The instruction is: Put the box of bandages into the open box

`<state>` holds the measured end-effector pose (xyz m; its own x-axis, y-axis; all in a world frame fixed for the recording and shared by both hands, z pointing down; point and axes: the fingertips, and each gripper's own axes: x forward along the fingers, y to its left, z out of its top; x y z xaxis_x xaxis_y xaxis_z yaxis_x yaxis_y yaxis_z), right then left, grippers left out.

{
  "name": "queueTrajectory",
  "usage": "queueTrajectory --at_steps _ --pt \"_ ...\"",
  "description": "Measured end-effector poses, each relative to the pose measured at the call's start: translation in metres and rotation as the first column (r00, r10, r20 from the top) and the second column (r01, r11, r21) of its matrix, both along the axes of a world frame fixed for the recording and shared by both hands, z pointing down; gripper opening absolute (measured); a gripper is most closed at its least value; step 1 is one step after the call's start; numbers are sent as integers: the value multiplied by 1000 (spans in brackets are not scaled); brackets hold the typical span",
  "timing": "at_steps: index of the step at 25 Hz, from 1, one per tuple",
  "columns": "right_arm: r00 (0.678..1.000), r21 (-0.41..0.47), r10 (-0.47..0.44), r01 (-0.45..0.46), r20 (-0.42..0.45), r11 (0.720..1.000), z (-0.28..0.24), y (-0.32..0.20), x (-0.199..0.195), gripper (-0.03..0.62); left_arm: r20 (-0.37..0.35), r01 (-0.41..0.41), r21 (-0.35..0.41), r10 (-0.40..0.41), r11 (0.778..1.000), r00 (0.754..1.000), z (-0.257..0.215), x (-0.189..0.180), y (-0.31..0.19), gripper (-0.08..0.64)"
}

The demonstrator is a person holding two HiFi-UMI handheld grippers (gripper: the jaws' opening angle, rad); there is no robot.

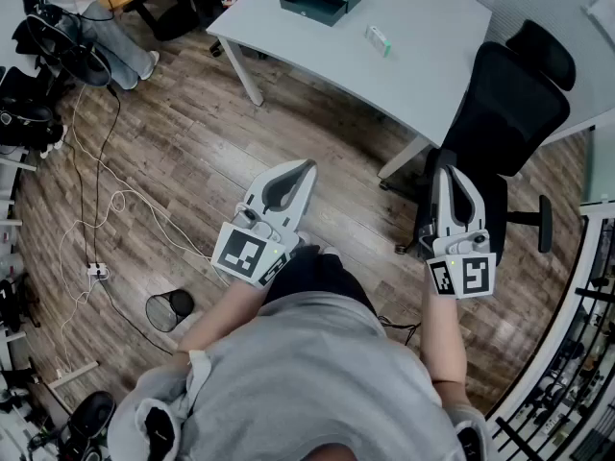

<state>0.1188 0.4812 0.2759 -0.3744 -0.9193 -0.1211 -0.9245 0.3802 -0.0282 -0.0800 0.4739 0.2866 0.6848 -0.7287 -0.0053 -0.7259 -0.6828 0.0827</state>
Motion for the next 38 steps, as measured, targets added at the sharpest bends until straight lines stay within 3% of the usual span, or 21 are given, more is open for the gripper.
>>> queueTrajectory --at_steps 9,16,20,27,31,38 --pt "1000 26 3 -4 21 1000 -12 12 -4 52 -8 -3 12 3 1000 1000 -2 8 -1 18" --pt "985 30 -35 30 167 999 -24 -4 -9 54 -1 23 9 -23 1000 1000 -2 11 -18 18" --pt "982 36 -29 23 188 999 -26 -31 -14 54 -7 45 8 -45 999 999 1 7 -45 18" --pt "986 28 -23 18 163 999 -17 -110 -19 54 -28 62 8 -62 998 998 12 3 -128 18" --pt "992 37 -20 15 127 999 -22 -176 -26 54 -43 56 -2 -56 998 998 10 -3 -199 18" --pt "995 67 51 -57 80 996 -33 -293 -39 54 -50 10 54 -7 998 999 -14 -10 -332 18"
